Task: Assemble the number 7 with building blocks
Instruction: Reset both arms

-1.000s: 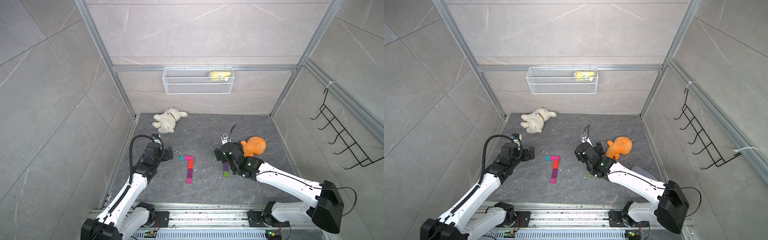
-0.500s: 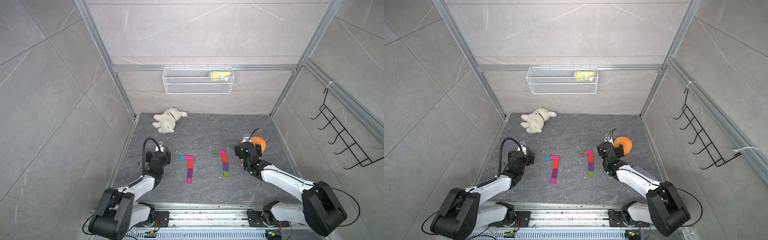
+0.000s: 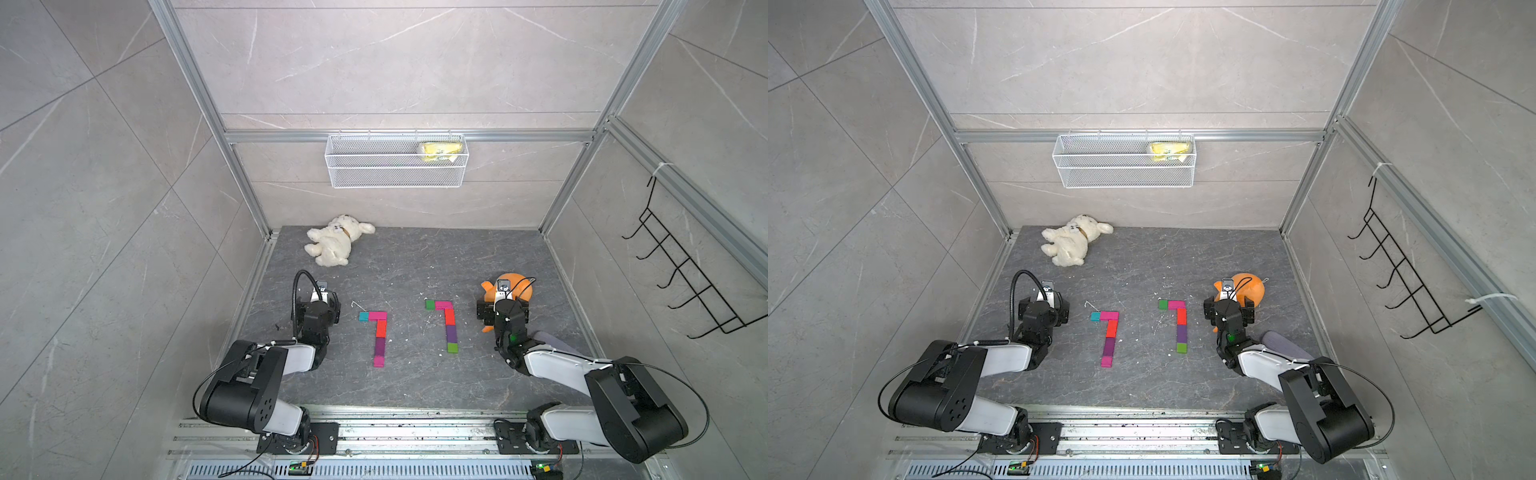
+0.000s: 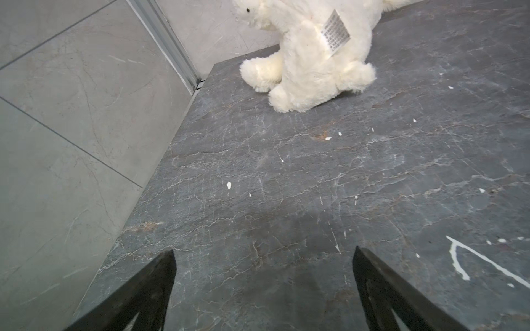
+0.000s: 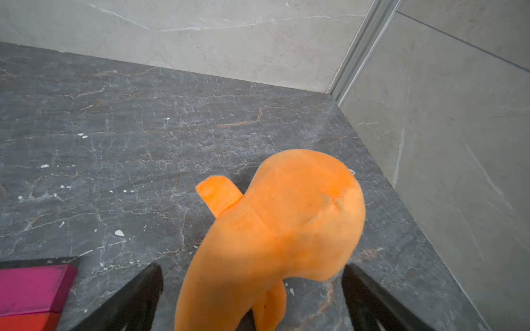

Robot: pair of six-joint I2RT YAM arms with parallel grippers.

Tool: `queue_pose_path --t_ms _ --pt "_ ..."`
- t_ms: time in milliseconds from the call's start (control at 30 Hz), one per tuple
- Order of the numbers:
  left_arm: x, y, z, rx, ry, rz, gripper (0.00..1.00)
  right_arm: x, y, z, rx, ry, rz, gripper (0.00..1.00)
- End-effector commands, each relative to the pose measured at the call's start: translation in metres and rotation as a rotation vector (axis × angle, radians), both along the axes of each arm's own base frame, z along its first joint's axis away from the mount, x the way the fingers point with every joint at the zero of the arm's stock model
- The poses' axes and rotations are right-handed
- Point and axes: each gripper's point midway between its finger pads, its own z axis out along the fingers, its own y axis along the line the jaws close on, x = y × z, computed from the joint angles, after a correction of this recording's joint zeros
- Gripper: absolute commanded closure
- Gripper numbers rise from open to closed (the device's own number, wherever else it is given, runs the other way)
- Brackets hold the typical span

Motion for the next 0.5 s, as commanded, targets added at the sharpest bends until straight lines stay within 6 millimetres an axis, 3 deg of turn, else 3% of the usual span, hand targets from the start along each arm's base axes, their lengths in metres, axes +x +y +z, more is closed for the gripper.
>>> queue_pose_path --t_ms 0,100,267,467 --pt "0.007 0.011 0.02 -0.051 -0.091 0.048 0.0 0.011 0.013 0.007 0.006 -0.035 0.076 0.0" --pt "0.004 0.021 0.02 -0.078 -0.115 0.08 0.0 0.019 0.017 0.005 -0.031 -0.024 0.102 0.0" --pt "0.009 0.029 0.015 -0.146 -0.088 0.076 0.0 0.017 -0.003 0.0 0.04 -0.118 0.092 0.0" --pt "0.006 0.029 0.011 -0.199 -0.1 0.036 0.0 0.024 0.004 -0.016 0.139 -0.077 0.22 0.0"
